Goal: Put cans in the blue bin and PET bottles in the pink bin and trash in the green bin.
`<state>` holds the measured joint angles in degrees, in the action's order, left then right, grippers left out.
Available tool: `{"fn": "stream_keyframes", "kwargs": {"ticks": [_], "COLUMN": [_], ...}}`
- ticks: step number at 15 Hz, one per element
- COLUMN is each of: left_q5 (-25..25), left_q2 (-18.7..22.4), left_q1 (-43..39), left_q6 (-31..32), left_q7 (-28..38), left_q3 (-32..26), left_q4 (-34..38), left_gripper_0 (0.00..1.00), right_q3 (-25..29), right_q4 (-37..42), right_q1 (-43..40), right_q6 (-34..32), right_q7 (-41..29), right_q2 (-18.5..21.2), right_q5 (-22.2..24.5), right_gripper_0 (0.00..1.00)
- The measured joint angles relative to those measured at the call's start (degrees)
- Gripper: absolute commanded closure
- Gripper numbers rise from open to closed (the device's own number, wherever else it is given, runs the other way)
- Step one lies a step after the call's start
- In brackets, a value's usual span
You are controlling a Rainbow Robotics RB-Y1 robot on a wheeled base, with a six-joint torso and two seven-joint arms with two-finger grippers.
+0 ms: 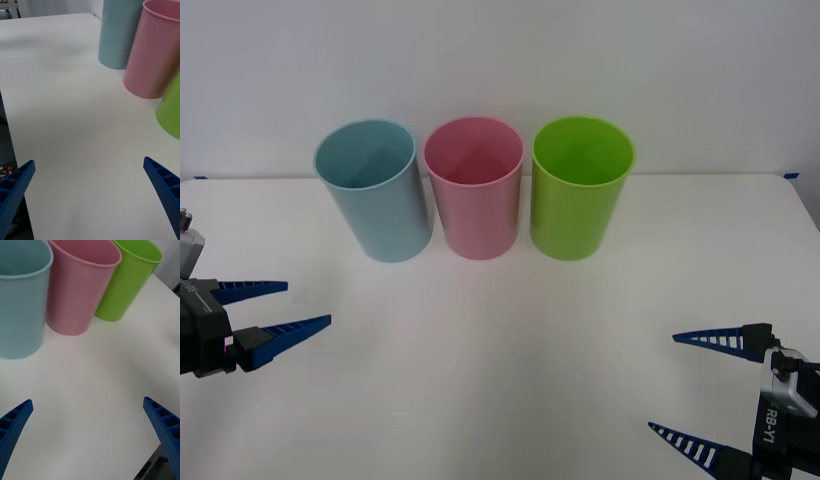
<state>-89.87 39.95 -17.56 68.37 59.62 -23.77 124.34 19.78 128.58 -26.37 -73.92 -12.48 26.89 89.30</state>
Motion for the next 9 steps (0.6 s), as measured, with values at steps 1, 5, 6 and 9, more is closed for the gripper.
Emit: {"fn": "stream_keyframes", "kwargs": {"ticks": [1,5,6,9], "left_q5": [-0.78,-5.33,-6.44,-7.98], "left_q2": [-1.55,-9.63,-10.95,-12.86], "left_q1": [-1.72,-6.9,-7.94,-10.24], "left_q6": [0.15,0.32,0.34,0.36], "left_q7": [-0.2,-1.35,-1.56,-2.11], "left_q3": [-0.18,1.09,1.72,3.8], "left_q4": [0.93,3.65,4.3,5.02], "left_gripper_0": [0.0,0.0,0.0,0.0], "right_q3": [0.0,0.0,0.0,0.0], "right_q4": [0.0,0.0,0.0,0.0], "right_q1": [0.0,0.0,0.0,0.0], "right_q6": [0.0,0.0,0.0,0.0], "right_q7": [0.0,0.0,0.0,0.0], "right_q2": [0.0,0.0,0.0,0.0], "right_q5": [0.0,0.0,0.0,0.0], "right_gripper_0": [0.0,0.0,0.0,0.0]}}
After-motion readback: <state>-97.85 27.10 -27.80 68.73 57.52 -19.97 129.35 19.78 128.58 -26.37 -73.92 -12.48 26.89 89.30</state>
